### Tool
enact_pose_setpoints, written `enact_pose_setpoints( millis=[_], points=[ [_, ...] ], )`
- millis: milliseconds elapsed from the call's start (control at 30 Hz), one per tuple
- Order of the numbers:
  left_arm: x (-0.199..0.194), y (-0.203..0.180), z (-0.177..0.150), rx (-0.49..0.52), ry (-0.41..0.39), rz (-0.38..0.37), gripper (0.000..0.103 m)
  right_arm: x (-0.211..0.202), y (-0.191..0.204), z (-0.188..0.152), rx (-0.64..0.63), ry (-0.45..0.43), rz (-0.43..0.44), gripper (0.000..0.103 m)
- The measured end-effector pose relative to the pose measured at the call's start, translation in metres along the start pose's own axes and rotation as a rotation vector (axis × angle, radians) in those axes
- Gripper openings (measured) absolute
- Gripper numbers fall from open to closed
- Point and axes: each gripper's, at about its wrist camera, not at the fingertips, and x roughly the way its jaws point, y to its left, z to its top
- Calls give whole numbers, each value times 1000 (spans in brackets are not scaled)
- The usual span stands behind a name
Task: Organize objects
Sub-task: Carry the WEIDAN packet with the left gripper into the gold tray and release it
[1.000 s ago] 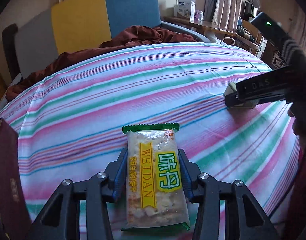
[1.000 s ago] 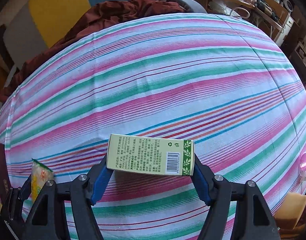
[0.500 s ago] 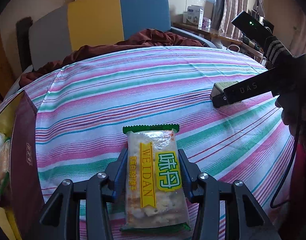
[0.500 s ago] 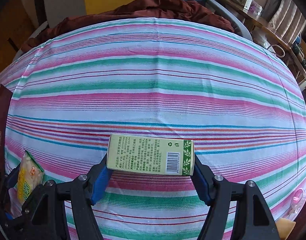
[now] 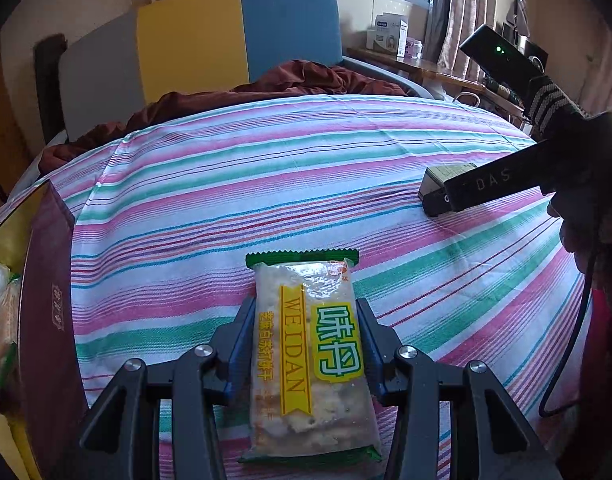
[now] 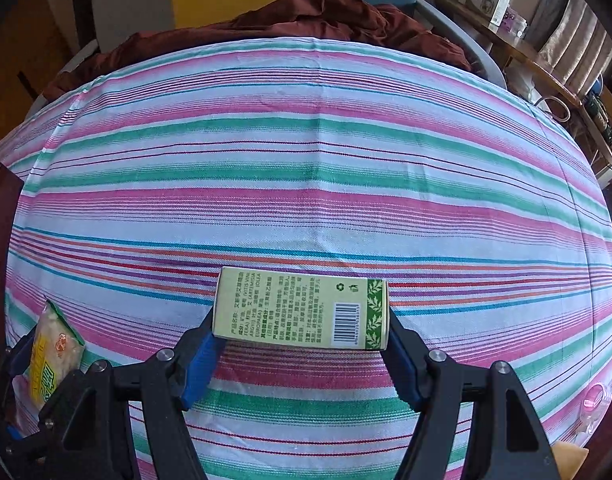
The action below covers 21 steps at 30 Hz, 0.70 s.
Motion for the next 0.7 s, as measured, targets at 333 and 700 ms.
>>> enact_pose_setpoints(
  millis=[333,700],
  points=[
    [-3,3,1,-13,13,18,48,-1,1,1,-3,-4,1,73],
    [-81,40,2,-93,-60,-19,48,5,0,4,-17,-11,-14,73]
  ],
)
